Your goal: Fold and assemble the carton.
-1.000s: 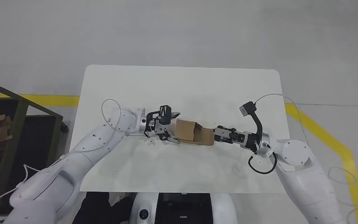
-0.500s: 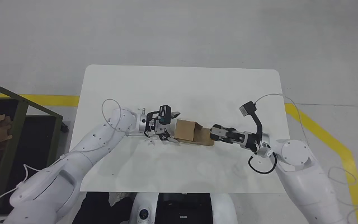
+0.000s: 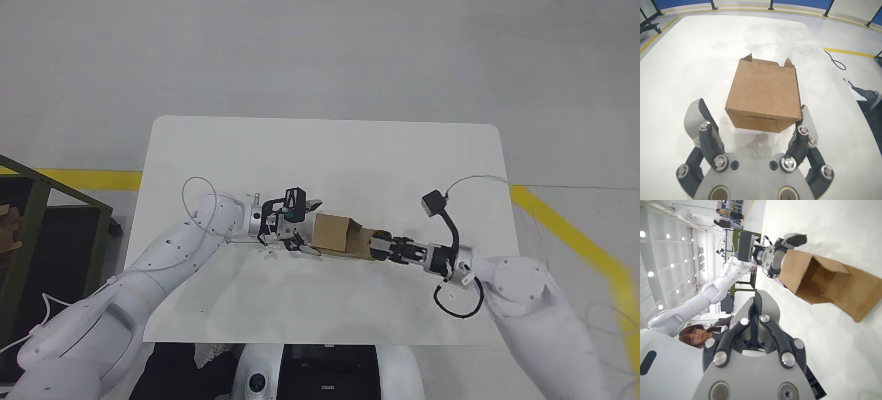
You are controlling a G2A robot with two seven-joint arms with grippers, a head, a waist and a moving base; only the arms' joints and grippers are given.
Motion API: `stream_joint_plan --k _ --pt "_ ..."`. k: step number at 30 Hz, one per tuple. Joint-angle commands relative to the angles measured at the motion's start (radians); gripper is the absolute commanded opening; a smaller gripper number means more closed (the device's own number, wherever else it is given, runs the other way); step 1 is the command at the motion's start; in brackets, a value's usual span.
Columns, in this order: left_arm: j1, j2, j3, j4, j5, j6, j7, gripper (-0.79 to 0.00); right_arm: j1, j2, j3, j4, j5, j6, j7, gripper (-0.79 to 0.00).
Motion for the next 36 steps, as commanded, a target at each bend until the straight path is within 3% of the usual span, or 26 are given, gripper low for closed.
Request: stream_joint_plan --k 1,13,36 --pt "0.0 0.0 0.0 0.0 0.0 0.0 0.0 0.0 -0.005 -0.001 -0.016 0.004 -0.034 0.057 -0.021 -0.785" --pt "0.0 0.0 0.0 0.0 0.0 0.0 0.0 0.0 0.057 -0.029 -0.148 0.155 -0.049 0.162 -0.108 -0.785" --pt "0.041 0.0 -0.039 -0.069 -0.046 0.008 -0.119 0.0 0.225 -0.089 -0.284 0.373 0.065 0.09 -0.146 -0.785"
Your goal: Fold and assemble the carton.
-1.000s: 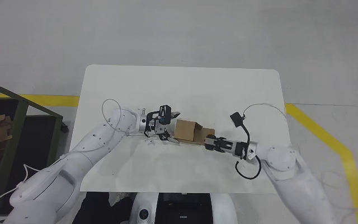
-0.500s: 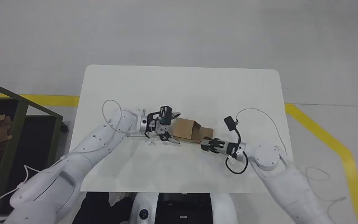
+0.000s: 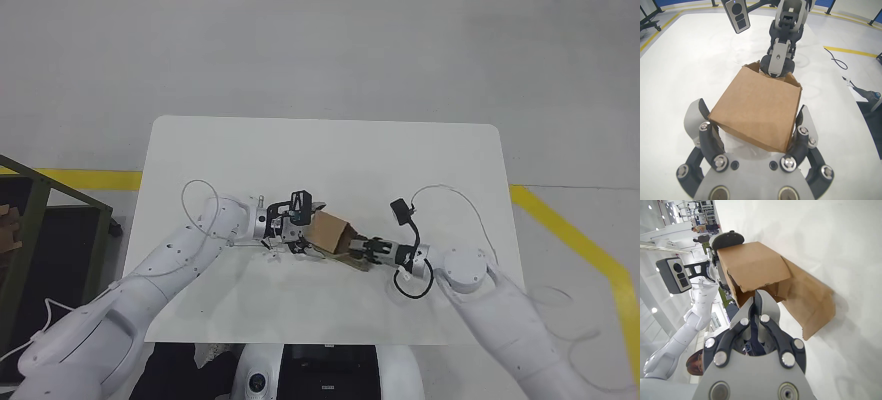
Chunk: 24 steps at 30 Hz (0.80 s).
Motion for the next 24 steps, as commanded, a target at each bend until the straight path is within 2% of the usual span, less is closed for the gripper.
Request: stream_joint_plan --k 1,5,15,24 --pt "0.002 0.0 -0.004 -0.001 -0.001 0.001 -0.007 0.0 0.012 -0.004 -0.005 0.021 0.008 -0.007 -0.003 -0.785" --pt "0.009 0.001 -0.013 -0.001 -0.006 -0.001 -0.012 0.0 -0.007 0.003 0.024 0.026 -0.003 -0.024 -0.006 -0.785" --pt "0.021 0.002 -0.03 -0.012 -0.006 -0.002 -0.023 0.0 -0.118 0.031 0.08 -0.087 -0.062 0.005 0.019 -0.785" --pt "0.03 0.001 -0.041 -0.022 -0.01 -0.005 -0.04 0.0 -0.082 0.017 0.044 -0.053 -0.023 -0.017 0.029 -0.785"
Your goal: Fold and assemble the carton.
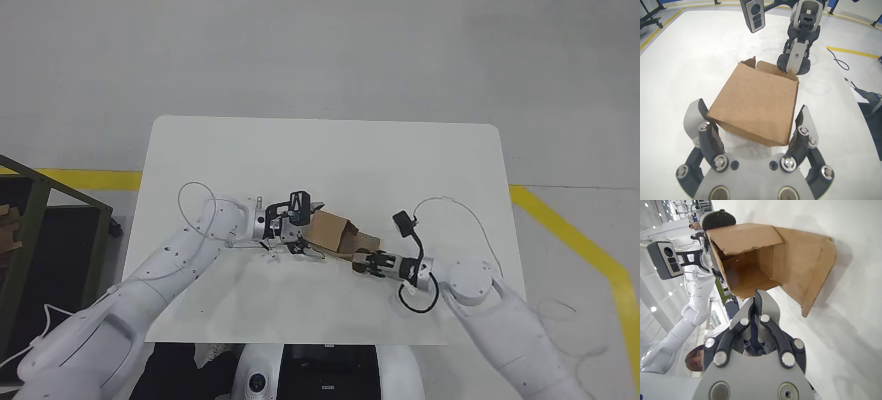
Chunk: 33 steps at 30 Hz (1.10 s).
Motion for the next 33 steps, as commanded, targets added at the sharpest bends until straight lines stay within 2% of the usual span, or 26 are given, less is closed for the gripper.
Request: stream_joint_plan --k 1,14,25,29,33 --pt "0.002 -0.001 -0.002 -0.003 -0.001 -0.001 -0.004 0.0 0.019 -0.006 -0.013 0.017 0.011 -0.009 -0.004 -0.785" --pt "0.007 -0.011 -0.007 0.007 -0.024 0.004 -0.027 0.0 0.144 -0.058 -0.128 0.121 0.061 -0.036 -0.026 -0.785" --pt "0.009 -0.02 -0.012 0.015 -0.041 0.0 -0.037 0.0 0.208 -0.097 -0.191 0.203 0.1 -0.065 -0.033 -0.785" --pt "0.01 -0.022 -0.014 0.015 -0.039 -0.002 -0.04 0.0 0.212 -0.1 -0.187 0.222 0.109 -0.088 -0.024 -0.785" --pt "0.011 -0.023 -0.017 0.014 -0.037 -0.005 -0.043 0.0 0.184 -0.086 -0.151 0.204 0.089 -0.099 -0.01 -0.785"
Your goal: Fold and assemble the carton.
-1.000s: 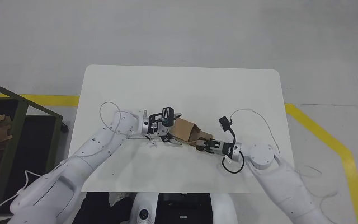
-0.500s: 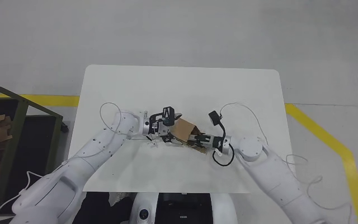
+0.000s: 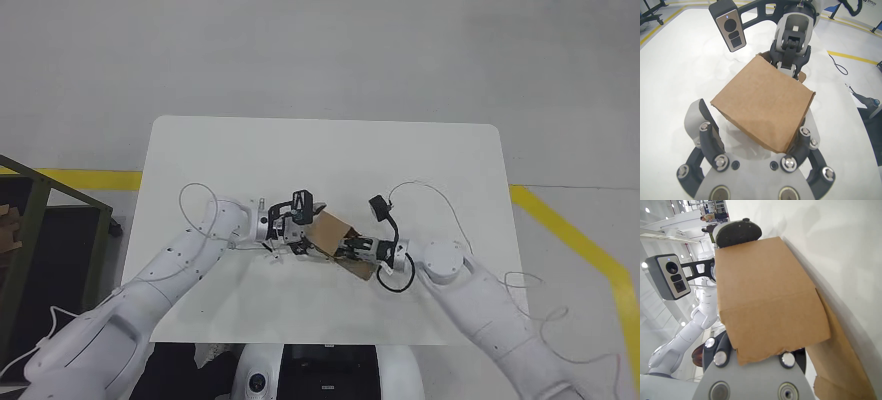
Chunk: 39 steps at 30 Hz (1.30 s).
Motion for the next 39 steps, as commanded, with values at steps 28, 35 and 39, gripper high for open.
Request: stream_joint_plan --k 28,35,39 --pt "0.03 0.007 -0.041 -0.045 0.01 -0.012 -0.024 0.0 -0.184 0.081 0.255 -0.177 -0.129 -0.021 -0.063 -0.785" --pt "0.02 0.0 -0.036 -0.037 0.008 -0.016 -0.029 0.0 -0.136 0.062 0.186 -0.121 -0.168 -0.058 -0.073 -0.785" --pt "0.016 -0.004 -0.033 -0.031 0.008 -0.019 -0.029 0.0 -0.136 0.056 0.161 -0.124 -0.172 -0.053 -0.078 -0.785"
